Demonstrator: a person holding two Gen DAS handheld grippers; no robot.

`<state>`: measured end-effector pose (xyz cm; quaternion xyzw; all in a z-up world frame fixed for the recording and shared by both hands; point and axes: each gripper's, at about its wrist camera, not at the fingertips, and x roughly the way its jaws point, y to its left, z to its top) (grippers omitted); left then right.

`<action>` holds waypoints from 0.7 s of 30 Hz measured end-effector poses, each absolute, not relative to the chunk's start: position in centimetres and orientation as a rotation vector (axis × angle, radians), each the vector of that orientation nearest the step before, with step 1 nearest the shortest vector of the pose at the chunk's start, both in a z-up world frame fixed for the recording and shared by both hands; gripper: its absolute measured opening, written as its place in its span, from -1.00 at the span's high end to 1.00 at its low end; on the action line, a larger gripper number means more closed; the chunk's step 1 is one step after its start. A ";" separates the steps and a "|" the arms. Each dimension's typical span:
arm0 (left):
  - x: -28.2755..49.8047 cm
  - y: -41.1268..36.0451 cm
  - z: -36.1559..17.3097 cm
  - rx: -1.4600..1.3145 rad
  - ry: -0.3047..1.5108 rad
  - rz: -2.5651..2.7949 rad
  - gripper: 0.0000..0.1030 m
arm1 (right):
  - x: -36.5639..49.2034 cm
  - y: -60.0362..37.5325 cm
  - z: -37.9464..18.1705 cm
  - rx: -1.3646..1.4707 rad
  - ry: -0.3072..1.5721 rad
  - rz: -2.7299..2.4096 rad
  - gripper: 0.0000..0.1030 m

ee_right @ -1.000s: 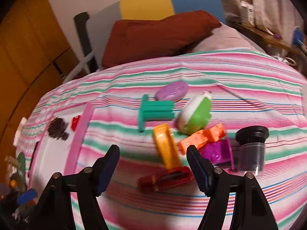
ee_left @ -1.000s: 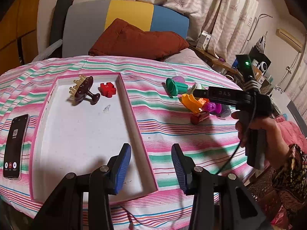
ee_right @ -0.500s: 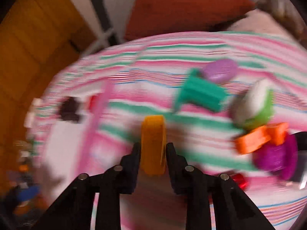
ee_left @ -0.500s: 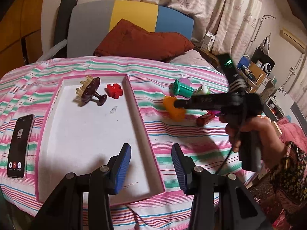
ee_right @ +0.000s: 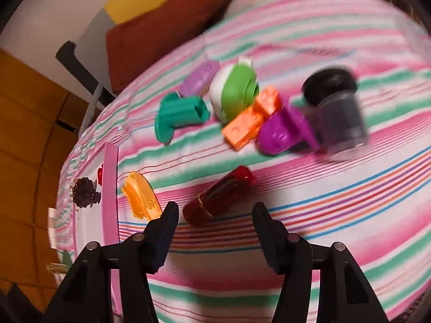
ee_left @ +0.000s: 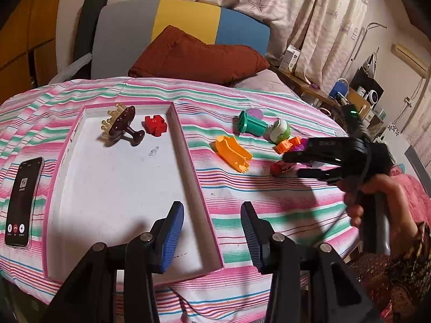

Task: Organize rigid objects
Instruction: 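Grasp the red cylinder with the right gripper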

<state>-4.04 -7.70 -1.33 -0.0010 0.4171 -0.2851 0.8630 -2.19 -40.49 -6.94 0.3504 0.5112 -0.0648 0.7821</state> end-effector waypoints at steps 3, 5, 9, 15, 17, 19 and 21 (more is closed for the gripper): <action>-4.1 -7.5 -1.2 -0.007 0.872 -0.591 0.14 | -0.9 -39.6 -7.5 0.691 1.126 -0.137 0.11; -3.9 -7.5 -1.2 -0.009 0.874 -0.585 0.14 | 0.2 -38.5 -7.4 0.570 1.144 -0.157 0.31; -3.4 -8.2 -0.9 0.000 0.887 -0.579 0.14 | 1.2 -36.0 -7.2 0.324 1.172 -0.179 0.45; -2.5 -11.3 -0.1 0.047 0.905 -0.579 0.14 | -0.1 -37.3 -7.1 0.343 1.208 -0.217 0.47; -2.2 -12.4 0.0 0.037 0.921 -0.603 0.14 | -0.6 -38.1 -7.0 0.359 1.216 -0.226 0.47; -1.7 -14.1 -0.1 0.032 0.943 -0.626 0.14 | -0.8 -38.4 -7.1 0.366 1.221 -0.236 0.47; -0.9 -16.0 -0.5 0.029 0.984 -0.640 0.14 | -0.7 -38.8 -6.9 0.379 1.222 -0.244 0.47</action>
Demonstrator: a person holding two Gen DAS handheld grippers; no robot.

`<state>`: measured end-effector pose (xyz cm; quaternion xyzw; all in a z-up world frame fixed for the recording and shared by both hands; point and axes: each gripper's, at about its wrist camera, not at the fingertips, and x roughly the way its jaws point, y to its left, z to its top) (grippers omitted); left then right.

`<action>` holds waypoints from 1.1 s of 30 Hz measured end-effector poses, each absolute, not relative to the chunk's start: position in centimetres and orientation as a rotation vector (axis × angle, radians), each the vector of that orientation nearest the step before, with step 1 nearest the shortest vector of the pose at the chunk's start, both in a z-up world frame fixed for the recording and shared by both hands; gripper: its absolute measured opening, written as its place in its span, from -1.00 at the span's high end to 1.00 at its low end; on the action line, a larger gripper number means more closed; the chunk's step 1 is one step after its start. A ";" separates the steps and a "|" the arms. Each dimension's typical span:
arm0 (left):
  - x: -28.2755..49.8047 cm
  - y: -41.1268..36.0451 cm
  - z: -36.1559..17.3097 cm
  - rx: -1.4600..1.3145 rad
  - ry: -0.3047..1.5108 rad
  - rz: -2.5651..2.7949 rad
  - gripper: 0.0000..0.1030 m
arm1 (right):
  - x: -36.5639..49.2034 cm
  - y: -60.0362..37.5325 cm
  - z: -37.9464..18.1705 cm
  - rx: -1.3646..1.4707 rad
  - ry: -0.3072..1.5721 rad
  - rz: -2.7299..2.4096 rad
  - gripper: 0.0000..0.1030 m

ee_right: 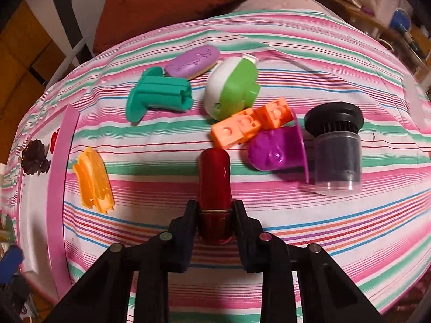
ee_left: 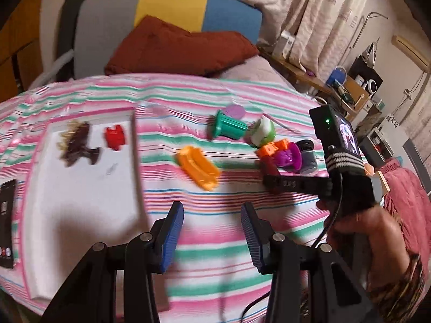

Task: Organize rigid objects
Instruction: 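Grasp the red cylinder with the right gripper, then grasp the orange piece with the left gripper while the right gripper holds the red cylinder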

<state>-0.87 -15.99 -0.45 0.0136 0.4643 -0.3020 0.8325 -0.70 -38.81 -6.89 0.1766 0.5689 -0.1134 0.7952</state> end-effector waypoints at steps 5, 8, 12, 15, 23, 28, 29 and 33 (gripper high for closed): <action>1.3 -18.9 -2.2 -0.020 1.071 -0.598 0.14 | -1.1 -40.1 -7.1 0.417 1.224 -0.262 0.47; 3.0 -20.2 -3.4 -0.021 1.101 -0.548 0.14 | -1.2 -40.9 -7.2 0.462 1.220 -0.255 0.47; 5.1 -21.7 -5.2 -0.002 1.146 -0.479 0.14 | -1.3 -41.4 -7.3 0.477 1.217 -0.250 0.47; 6.5 -22.2 -6.2 -0.022 1.167 -0.460 0.14 | -1.3 -41.6 -7.3 0.467 1.219 -0.252 0.47; 7.2 -21.3 -7.4 -0.036 1.140 -0.484 0.43 | -1.0 -40.7 -7.3 0.443 1.224 -0.258 0.47; 6.3 -20.0 -7.2 -0.057 1.127 -0.502 0.52 | -0.8 -40.0 -7.4 0.414 1.220 -0.260 0.47; 6.1 -19.8 -7.2 -0.054 1.125 -0.504 0.52 | -0.7 -39.9 -7.4 0.411 1.219 -0.261 0.47; 5.7 -19.3 -7.0 -0.062 1.120 -0.515 0.53 | -0.6 -39.5 -7.5 0.395 1.211 -0.261 0.47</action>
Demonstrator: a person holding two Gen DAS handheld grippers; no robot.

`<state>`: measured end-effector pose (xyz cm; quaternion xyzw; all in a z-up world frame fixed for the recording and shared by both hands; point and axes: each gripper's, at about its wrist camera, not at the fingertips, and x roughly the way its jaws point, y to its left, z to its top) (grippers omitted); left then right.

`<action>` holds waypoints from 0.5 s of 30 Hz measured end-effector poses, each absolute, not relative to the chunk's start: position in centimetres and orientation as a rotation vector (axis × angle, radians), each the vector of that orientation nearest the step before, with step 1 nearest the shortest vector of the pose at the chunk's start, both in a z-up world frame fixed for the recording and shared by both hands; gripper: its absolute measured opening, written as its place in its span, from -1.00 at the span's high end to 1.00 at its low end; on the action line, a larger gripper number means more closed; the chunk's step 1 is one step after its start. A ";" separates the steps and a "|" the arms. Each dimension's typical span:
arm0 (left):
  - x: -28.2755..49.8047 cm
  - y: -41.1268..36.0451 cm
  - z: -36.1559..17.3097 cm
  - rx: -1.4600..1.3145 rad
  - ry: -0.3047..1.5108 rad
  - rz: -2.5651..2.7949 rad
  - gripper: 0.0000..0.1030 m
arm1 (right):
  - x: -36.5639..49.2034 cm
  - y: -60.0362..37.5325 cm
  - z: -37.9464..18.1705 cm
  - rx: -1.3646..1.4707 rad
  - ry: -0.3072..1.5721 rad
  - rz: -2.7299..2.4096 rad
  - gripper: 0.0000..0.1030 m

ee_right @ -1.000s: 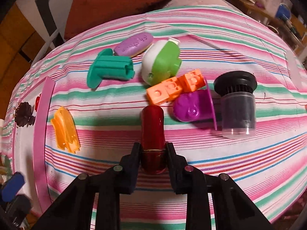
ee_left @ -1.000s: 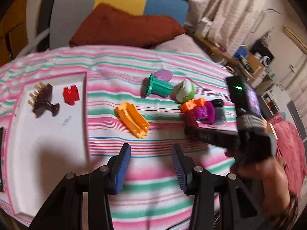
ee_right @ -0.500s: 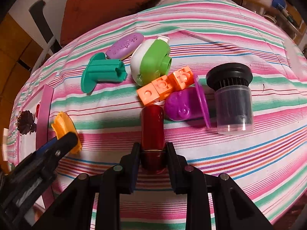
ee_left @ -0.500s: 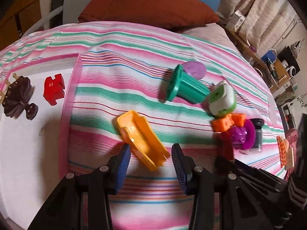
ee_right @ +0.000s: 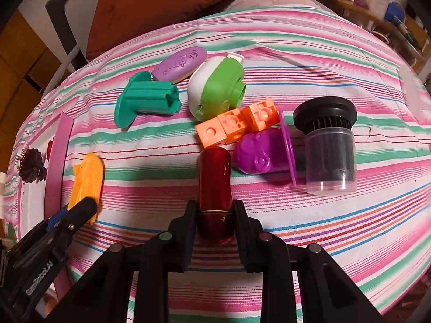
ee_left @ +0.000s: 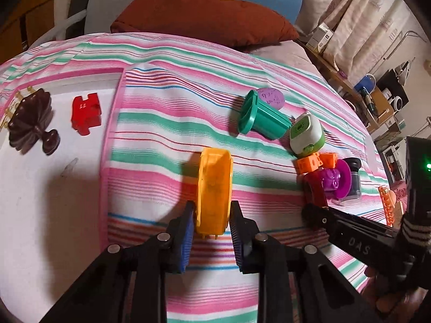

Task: Organize rigid objects
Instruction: 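Grasp the orange piece with the left gripper while the right gripper holds the red cylinder, then carry the orange piece over the tray with the left gripper while the right holds the cylinder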

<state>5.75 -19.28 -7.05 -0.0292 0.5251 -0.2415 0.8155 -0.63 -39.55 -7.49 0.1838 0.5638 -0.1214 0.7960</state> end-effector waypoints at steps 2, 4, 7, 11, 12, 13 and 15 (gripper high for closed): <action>5.6 -18.9 -6.9 -0.085 1.116 -0.529 0.53 | -0.7 -39.4 -7.5 0.393 1.205 -0.262 0.47; 5.2 -18.4 -6.5 -0.101 1.101 -0.542 0.53 | -0.8 -39.4 -7.4 0.406 1.197 -0.261 0.47; 4.6 -17.5 -5.9 -0.112 1.079 -0.561 0.54 | -0.7 -39.5 -7.5 0.413 1.192 -0.259 0.47; 4.1 -16.8 -5.7 -0.109 1.073 -0.571 0.54 | -0.7 -39.5 -7.4 0.400 1.191 -0.259 0.47; 4.0 -16.8 -5.9 -0.109 1.083 -0.576 0.54 | -0.7 -39.5 -7.4 0.397 1.191 -0.259 0.47; 3.9 -16.8 -6.0 -0.111 1.090 -0.580 0.54 | -0.7 -39.5 -7.4 0.398 1.191 -0.260 0.47; 3.7 -16.9 -6.5 -0.107 1.102 -0.574 0.54 | -0.8 -39.5 -7.4 0.401 1.191 -0.260 0.47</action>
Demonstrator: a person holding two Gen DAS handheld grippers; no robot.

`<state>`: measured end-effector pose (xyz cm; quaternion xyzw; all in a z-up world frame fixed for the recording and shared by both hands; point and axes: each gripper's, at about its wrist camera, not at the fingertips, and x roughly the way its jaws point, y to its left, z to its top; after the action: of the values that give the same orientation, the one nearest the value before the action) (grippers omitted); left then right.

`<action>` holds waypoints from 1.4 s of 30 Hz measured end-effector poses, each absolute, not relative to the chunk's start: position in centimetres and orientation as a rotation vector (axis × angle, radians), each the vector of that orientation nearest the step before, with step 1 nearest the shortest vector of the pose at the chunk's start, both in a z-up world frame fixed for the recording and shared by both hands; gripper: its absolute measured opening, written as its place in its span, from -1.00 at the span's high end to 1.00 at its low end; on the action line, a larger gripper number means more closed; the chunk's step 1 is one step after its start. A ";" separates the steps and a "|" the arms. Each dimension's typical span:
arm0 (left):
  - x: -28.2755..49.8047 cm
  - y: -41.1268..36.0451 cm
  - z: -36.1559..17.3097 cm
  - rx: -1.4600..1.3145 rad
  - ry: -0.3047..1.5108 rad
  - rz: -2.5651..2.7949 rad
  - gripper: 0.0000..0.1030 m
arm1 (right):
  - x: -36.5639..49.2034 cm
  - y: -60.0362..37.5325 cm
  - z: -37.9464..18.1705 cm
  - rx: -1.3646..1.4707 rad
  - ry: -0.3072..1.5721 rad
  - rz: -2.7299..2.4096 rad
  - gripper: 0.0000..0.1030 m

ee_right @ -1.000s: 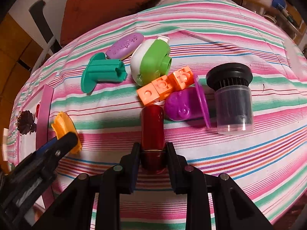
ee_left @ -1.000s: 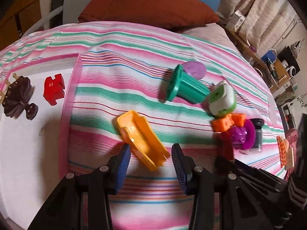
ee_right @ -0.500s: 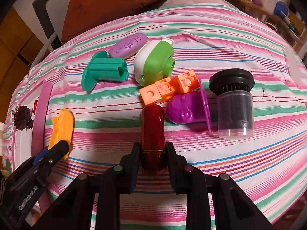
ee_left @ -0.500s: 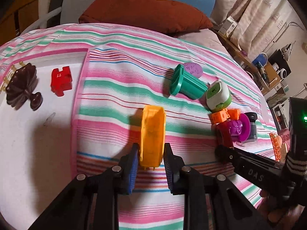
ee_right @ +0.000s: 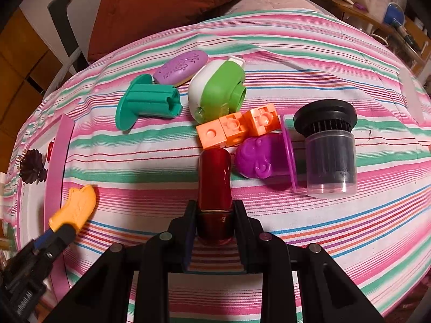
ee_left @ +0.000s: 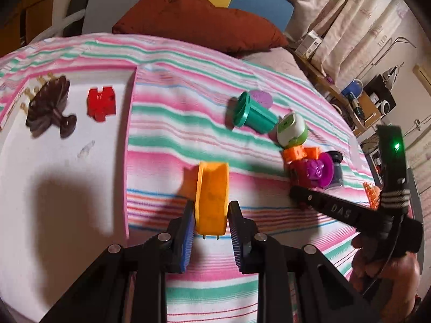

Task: Organize rigid objects
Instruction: 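Carry the orange piece over the tray with the left gripper while the right holds the cylinder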

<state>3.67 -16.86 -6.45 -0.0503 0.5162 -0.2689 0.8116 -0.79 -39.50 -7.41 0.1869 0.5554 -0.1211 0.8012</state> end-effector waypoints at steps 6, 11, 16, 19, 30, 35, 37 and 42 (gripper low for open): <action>3.5 -18.7 -6.6 -0.056 1.113 -0.576 0.36 | -0.9 -39.7 -7.4 0.411 1.192 -0.257 0.47; 3.9 -19.8 -7.1 -0.030 1.104 -0.588 0.46 | -0.9 -39.8 -7.4 0.405 1.193 -0.257 0.47; 3.3 -19.1 -6.2 -0.024 1.055 -0.607 0.53 | -0.7 -39.6 -7.4 0.386 1.193 -0.258 0.47; 3.1 -18.2 -5.3 -0.034 1.028 -0.624 0.53 | -0.7 -39.5 -7.4 0.385 1.192 -0.259 0.47; 2.6 -15.2 -3.0 -0.143 1.006 -0.656 0.53 | -0.7 -39.3 -7.5 0.377 1.188 -0.256 0.47; 2.5 -13.1 -1.3 -0.166 0.949 -0.644 0.53 | -0.6 -39.2 -7.5 0.363 1.187 -0.257 0.47; 2.5 -11.9 -0.8 -0.173 0.925 -0.626 0.53 | -0.6 -39.2 -7.5 0.362 1.185 -0.257 0.47; 3.4 -8.2 -0.1 -0.197 0.879 -0.562 0.53 | -0.8 -39.4 -7.5 0.378 1.173 -0.259 0.47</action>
<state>3.37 -8.25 -0.12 -0.0942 0.4193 -0.2679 0.8623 -0.75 -39.44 -7.54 0.1769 0.5487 -0.1211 0.8081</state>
